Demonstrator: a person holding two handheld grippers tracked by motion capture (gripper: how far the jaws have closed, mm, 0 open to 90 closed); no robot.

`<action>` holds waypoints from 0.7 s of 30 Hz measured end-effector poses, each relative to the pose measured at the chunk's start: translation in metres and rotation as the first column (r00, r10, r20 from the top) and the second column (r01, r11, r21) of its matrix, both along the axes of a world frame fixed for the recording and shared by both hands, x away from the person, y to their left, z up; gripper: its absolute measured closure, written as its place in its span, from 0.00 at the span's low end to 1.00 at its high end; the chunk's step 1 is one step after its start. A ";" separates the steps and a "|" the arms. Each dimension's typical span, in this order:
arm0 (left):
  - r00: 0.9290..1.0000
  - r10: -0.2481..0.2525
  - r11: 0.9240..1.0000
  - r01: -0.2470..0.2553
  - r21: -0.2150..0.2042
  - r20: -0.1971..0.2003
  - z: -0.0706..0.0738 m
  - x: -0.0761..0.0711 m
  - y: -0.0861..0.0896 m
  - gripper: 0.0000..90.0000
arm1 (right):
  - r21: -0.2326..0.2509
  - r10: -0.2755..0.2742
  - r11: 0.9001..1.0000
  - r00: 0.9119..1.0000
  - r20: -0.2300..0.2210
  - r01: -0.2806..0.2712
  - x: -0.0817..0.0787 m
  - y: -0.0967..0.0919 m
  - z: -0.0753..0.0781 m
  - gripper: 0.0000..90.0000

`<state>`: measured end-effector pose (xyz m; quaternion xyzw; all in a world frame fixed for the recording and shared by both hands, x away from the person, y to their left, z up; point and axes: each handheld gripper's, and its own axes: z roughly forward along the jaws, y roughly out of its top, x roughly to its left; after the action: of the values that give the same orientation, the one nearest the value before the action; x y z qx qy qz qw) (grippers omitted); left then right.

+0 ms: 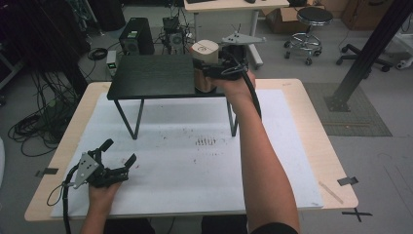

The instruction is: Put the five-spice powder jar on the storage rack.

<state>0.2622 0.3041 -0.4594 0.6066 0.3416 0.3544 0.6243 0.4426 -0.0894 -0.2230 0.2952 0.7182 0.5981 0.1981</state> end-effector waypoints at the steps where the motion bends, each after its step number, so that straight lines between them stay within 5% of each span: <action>1: 1.000 0.000 1.000 0.000 0.000 0.000 0.000 0.000 0.000 0.01 | -0.001 0.000 1.000 1.000 0.000 0.000 0.000 0.000 0.000 0.29; 21: 1.000 0.002 1.000 -0.002 0.001 -0.001 0.000 0.000 0.000 0.01 | 0.019 -0.004 1.000 1.000 -0.006 0.004 -0.007 -0.007 0.000 0.16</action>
<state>0.2623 0.3041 -0.4594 0.6067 0.3426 0.3547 0.6235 0.4358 -0.0963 -0.2230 0.3000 0.7124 0.6039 0.1943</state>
